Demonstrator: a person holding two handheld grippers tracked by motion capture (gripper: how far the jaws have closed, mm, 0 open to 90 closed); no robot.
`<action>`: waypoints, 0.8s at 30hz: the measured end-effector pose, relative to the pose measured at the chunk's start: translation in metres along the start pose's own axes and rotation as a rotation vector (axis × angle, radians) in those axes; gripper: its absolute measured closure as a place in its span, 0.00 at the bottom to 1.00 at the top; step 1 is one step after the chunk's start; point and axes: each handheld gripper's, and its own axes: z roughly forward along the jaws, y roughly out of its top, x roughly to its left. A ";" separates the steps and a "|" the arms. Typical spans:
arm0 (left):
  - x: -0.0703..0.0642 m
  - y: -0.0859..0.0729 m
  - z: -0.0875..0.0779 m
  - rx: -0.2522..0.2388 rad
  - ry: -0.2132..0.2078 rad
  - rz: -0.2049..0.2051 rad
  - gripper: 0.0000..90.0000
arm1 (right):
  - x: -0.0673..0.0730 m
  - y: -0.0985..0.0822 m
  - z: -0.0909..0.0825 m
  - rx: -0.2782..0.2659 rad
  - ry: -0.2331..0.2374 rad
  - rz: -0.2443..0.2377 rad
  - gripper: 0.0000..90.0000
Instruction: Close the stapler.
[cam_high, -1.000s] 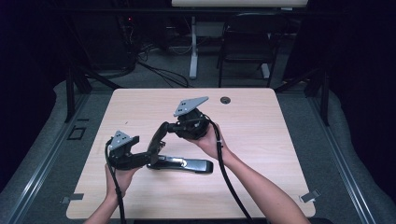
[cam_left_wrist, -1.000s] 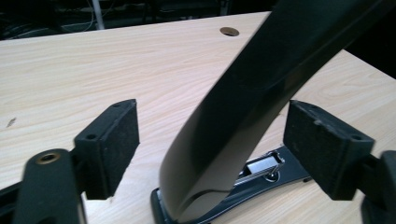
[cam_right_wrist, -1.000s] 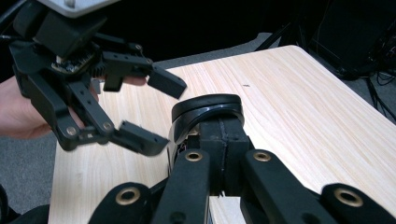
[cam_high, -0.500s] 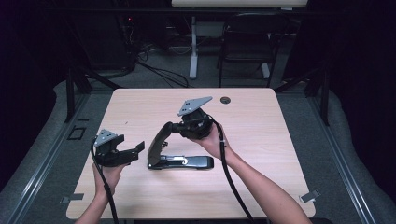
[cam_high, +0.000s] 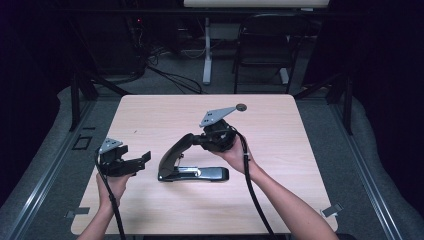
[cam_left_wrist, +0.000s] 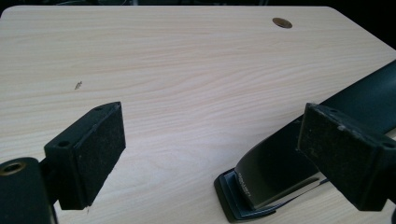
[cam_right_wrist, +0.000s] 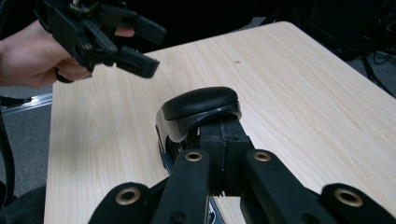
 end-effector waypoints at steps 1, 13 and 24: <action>0.000 0.000 0.000 0.001 -0.001 -0.003 0.08 | -0.001 -0.002 0.000 0.003 -0.004 0.003 1.00; -0.001 0.000 0.002 0.008 0.001 0.002 0.08 | -0.010 -0.030 -0.007 0.059 -0.017 0.037 1.00; -0.001 -0.001 0.003 0.014 -0.006 0.000 0.08 | -0.015 -0.049 -0.008 0.105 -0.033 0.071 1.00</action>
